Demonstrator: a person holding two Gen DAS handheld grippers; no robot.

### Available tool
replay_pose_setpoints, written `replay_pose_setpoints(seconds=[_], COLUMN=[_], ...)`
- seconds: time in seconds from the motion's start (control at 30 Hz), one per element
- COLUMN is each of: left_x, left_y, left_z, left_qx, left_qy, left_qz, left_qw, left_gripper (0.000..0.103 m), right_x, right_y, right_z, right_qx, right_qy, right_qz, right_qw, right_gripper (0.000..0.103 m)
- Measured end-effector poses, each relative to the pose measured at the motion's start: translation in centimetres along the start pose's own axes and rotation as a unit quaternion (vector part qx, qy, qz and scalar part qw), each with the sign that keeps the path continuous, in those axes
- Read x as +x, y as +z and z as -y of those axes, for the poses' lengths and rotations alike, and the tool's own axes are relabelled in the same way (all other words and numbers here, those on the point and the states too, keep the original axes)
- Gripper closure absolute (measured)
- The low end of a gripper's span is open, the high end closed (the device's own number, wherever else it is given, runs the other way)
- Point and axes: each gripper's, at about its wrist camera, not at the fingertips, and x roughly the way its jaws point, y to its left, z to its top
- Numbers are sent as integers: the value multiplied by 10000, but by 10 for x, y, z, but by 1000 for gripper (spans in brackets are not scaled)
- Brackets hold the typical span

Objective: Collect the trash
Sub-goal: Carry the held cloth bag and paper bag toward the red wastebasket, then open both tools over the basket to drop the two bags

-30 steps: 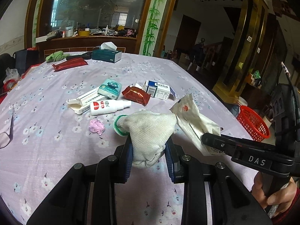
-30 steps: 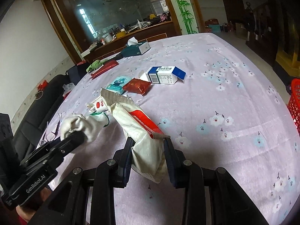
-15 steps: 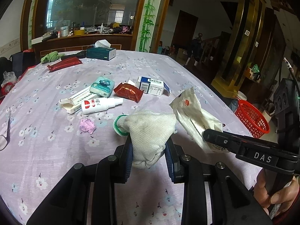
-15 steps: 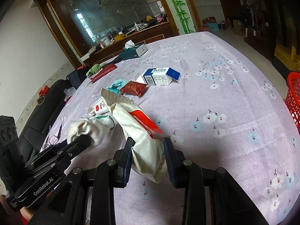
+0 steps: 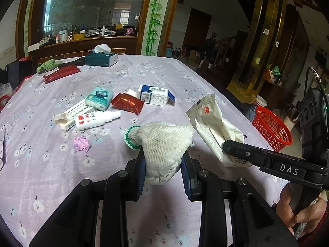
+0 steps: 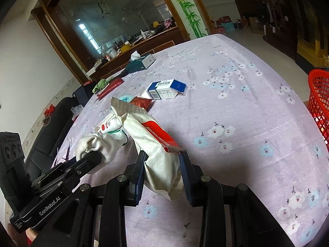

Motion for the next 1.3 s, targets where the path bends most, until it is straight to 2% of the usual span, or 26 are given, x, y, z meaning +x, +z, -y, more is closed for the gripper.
replay_pose_setpoints(seconds=[0.3,0.53,0.67,0.8,0.9,1.0,1.2,1.23,1.3], left_x=[11,31,51,69,81,99,140,150,161], left_y=[17,35,45,58,68,76,83,84,87], left_z=[30,80,125,177,210,244,300,307,313], left_qx=[165,438,673,843,958,1026,1189,1187,1144], left_qy=[-327,-818,-1200,-1639,-1834,-2062,-2162,-2218,-2210], left_qz=[-75,-188,-354,-459,-480,-585,-813,-895,-993], left_qw=[9993,9955,9899,9818,9772,9714,9657,9637,9634], left_gripper=[74,74,74,74,74,74,74,70,55], right_x=[-24,-62,-95,-134,-158,-172,-177,-175,-172], right_y=[9,20,27,35,40,47,60,63,67], right_z=[27,74,113,157,190,221,269,276,284], right_qx=[341,835,1246,1653,1938,2228,2601,2612,2598], right_qy=[-42,-281,-485,-869,-1124,-1287,-1449,-1526,-1617], right_qz=[231,668,1021,1417,1599,1667,1653,1627,1605], right_qw=[9991,9939,9857,9721,9614,9519,9402,9392,9384], right_gripper=[69,68,68,68,68,68,66,64,58])
